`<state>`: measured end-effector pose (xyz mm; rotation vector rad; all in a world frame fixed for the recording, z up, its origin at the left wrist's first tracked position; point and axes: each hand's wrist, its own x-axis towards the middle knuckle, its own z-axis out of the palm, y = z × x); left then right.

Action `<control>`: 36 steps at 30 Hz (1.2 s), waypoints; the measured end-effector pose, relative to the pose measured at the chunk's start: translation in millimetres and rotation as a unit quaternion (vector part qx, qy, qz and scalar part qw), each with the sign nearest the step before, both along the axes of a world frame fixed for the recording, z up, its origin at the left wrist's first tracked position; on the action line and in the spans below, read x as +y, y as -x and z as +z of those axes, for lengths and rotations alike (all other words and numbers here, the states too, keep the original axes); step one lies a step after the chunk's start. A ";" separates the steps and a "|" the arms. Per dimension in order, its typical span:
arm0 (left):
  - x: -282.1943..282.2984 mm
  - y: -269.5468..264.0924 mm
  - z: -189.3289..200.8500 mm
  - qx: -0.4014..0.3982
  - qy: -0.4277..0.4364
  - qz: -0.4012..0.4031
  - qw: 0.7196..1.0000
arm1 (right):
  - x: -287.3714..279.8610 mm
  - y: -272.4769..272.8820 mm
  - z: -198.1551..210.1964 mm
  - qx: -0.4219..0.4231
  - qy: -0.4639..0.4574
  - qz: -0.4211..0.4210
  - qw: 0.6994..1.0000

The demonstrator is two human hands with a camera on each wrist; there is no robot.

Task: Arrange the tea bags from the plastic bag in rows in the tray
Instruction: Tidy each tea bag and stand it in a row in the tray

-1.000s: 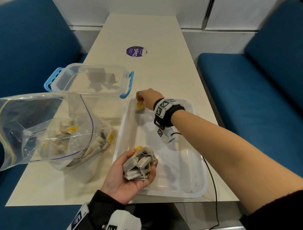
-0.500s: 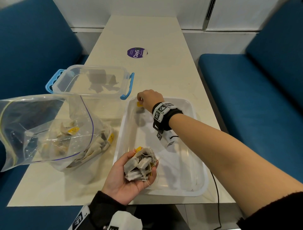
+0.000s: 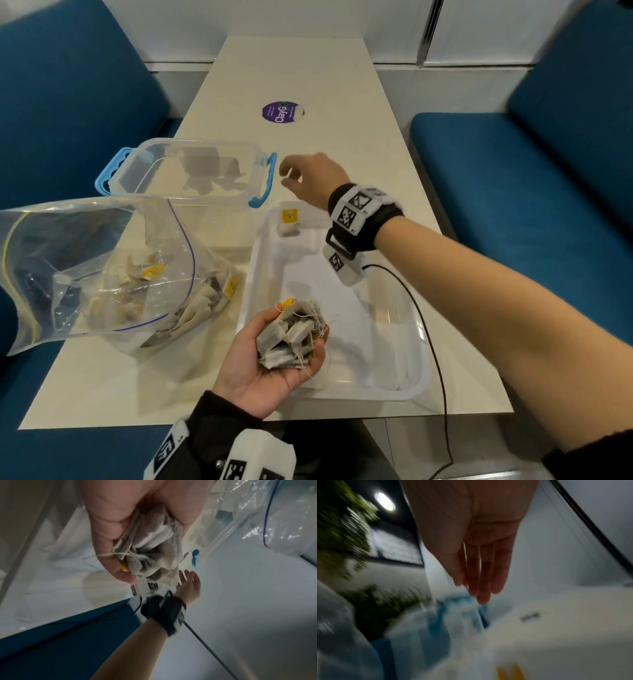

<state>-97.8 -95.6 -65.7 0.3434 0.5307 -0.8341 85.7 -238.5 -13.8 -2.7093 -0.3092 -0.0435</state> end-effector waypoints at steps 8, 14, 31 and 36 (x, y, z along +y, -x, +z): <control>4.9 -15.4 23.3 -0.038 0.061 0.064 0.995 | 3.3 89.1 78.4 0.044 -0.001 0.205 0.978; 1.5 -19.3 31.8 -0.073 -0.016 0.080 0.994 | 7.7 126.2 52.7 0.073 0.032 0.269 0.960; 2.8 -18.4 30.8 -0.058 0.001 0.090 0.994 | 9.9 134.7 35.8 0.011 -0.094 0.195 0.976; 5.3 -18.0 31.2 -0.043 0.007 0.084 0.996 | 10.5 134.6 37.3 -0.031 -0.128 0.166 0.977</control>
